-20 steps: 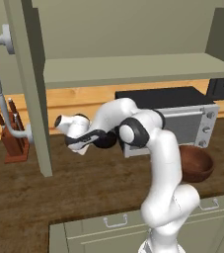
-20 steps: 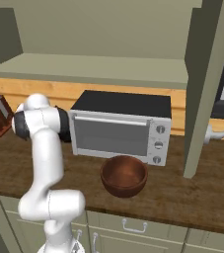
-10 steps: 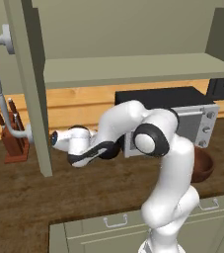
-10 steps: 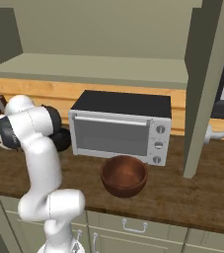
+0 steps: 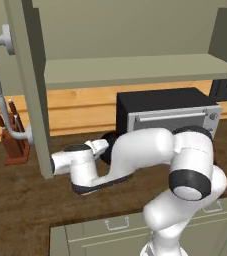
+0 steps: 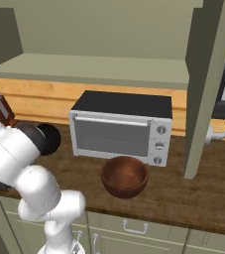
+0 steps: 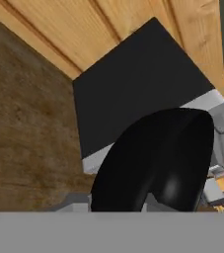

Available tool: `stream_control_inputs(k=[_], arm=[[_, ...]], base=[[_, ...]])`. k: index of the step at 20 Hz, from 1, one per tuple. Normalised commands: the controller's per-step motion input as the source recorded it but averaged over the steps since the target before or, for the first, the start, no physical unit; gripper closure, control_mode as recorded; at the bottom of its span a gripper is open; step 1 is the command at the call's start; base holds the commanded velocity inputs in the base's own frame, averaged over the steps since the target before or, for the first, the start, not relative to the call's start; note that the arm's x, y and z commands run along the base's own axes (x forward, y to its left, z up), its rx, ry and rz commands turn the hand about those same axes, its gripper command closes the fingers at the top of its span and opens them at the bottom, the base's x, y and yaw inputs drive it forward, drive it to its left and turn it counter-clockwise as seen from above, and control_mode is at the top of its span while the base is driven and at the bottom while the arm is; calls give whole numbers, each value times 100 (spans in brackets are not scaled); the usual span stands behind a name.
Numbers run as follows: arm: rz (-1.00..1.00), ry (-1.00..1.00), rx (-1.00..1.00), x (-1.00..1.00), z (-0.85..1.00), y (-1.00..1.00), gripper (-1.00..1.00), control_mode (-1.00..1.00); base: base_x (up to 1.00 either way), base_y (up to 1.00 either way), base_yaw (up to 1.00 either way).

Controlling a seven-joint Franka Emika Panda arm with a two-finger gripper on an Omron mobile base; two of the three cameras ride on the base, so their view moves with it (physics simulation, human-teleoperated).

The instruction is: Pick up the bowls on the counter and stack them on top of one another in the open cabinet. Place the smaller bowl on top of the larger bowl.

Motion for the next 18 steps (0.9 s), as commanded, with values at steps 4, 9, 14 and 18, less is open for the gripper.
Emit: stream_control_inputs(k=[4,9,14,18], arm=[[-10,-29,1,-100,97,-4,100,-100],[-20,-16,3,-100,100,-29,100,-100],[-37,12,8,-59,73,-97,100,-100],[-36,36,1,9,37,-100,100,-100]], base=[[0,0,0],[0,0,0],[0,0,0],[0,0,0]])
